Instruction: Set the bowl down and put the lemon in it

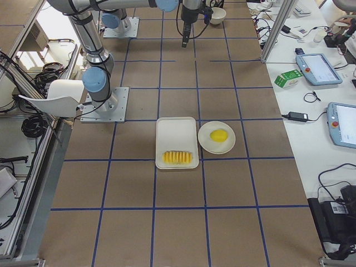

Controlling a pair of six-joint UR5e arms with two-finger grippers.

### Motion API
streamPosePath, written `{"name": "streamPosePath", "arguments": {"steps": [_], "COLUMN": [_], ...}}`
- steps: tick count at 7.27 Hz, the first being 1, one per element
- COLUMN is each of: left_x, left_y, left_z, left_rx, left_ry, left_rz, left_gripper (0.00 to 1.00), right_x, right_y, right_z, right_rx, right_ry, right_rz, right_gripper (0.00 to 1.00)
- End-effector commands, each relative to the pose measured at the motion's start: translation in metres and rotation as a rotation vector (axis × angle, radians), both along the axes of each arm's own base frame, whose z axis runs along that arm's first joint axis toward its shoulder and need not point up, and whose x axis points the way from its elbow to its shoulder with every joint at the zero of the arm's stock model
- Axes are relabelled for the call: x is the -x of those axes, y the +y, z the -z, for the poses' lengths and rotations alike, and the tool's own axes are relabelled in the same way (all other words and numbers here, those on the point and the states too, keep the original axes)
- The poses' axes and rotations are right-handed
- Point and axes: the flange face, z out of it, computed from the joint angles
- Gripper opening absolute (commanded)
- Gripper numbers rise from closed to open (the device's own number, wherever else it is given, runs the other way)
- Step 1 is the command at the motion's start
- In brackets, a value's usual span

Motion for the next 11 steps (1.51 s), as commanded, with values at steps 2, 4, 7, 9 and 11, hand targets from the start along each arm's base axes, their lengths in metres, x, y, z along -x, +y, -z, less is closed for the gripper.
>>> {"name": "streamPosePath", "arguments": {"steps": [2, 4, 7, 9, 11], "left_x": [0.0, 0.0, -0.061, -0.159, -0.231], "left_y": [0.0, 0.0, -0.055, -0.112, -0.153], "left_z": [0.0, 0.002, 0.033, 0.098, 0.178], "left_rx": [0.001, -0.003, 0.059, 0.002, 0.014], "left_ry": [0.0, -0.003, -0.006, -0.025, -0.031], "left_rz": [0.0, 0.0, -0.049, -0.01, 0.031], "left_gripper": [1.0, 1.0, 1.0, 1.0, 1.0], "right_x": [0.001, 0.006, 0.033, 0.145, 0.242], "right_y": [0.0, -0.003, -0.014, -0.044, -0.099], "right_z": [-0.001, 0.004, 0.008, 0.025, 0.089], "right_rx": [0.002, -0.015, -0.005, 0.021, 0.075], "right_ry": [0.002, 0.015, 0.02, 0.014, 0.088], "right_rz": [0.0, 0.012, 0.058, 0.219, 0.121], "right_gripper": [1.0, 1.0, 1.0, 1.0, 1.0]}}
